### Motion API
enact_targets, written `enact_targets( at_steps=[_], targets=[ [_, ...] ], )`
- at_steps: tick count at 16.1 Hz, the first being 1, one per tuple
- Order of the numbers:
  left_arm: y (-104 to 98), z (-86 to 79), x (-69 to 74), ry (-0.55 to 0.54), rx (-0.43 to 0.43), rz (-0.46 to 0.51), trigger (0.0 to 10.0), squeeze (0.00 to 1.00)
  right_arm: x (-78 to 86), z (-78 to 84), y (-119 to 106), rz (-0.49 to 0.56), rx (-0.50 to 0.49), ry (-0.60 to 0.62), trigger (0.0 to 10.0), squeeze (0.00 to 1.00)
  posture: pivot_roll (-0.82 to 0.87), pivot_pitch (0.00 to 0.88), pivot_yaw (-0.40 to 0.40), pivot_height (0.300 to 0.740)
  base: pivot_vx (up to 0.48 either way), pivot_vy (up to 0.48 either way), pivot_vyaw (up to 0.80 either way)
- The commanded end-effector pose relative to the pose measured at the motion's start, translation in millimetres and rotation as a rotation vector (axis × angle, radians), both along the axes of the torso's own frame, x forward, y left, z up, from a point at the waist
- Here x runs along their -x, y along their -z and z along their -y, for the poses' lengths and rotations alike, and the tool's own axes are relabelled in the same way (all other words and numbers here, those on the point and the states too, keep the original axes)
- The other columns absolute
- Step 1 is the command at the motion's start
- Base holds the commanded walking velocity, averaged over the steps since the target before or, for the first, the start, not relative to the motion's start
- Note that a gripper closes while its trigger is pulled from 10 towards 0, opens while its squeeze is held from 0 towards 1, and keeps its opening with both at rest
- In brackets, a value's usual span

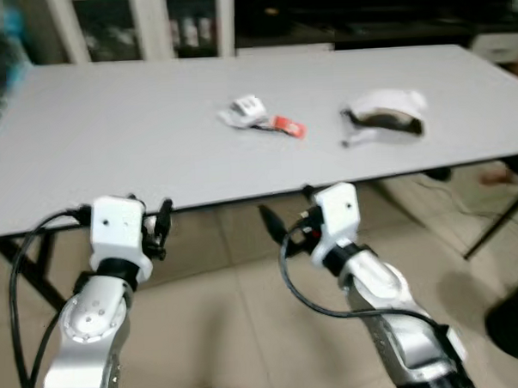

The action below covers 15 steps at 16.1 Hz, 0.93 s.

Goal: Picking trash to rubbish bin

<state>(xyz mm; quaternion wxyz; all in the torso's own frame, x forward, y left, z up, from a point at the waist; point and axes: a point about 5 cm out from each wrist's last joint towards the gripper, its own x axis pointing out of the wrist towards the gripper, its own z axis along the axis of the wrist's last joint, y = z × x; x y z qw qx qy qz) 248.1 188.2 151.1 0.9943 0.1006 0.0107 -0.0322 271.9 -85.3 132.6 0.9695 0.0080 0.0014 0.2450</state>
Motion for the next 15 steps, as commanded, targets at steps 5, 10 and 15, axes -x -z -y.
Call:
enact_targets(
  at_steps=[5,10,15],
  targets=[
    [-6.4,1.5,-11.9,0.001,0.007,0.043,10.0,0.00,-9.3,30.3,0.3,0.034,0.005,0.148,10.0,0.00,0.06,0.031,-0.092,0.740,0.361,0.000,0.00],
    [5.4,6.1,-14.7,0.018,0.022,0.008,10.0,0.00,-9.4,39.3,2.4,0.043,0.003,0.193,10.0,0.00,0.04,0.000,-0.051,0.740,0.362,0.000,0.00],
    [3.0,4.5,-21.7,0.028,0.017,0.020,10.0,0.00,-11.6,42.8,1.4,0.028,-0.036,0.225,10.0,0.00,0.03,0.000,-0.041,0.740,0.362,0.000,0.00]
  ],
)
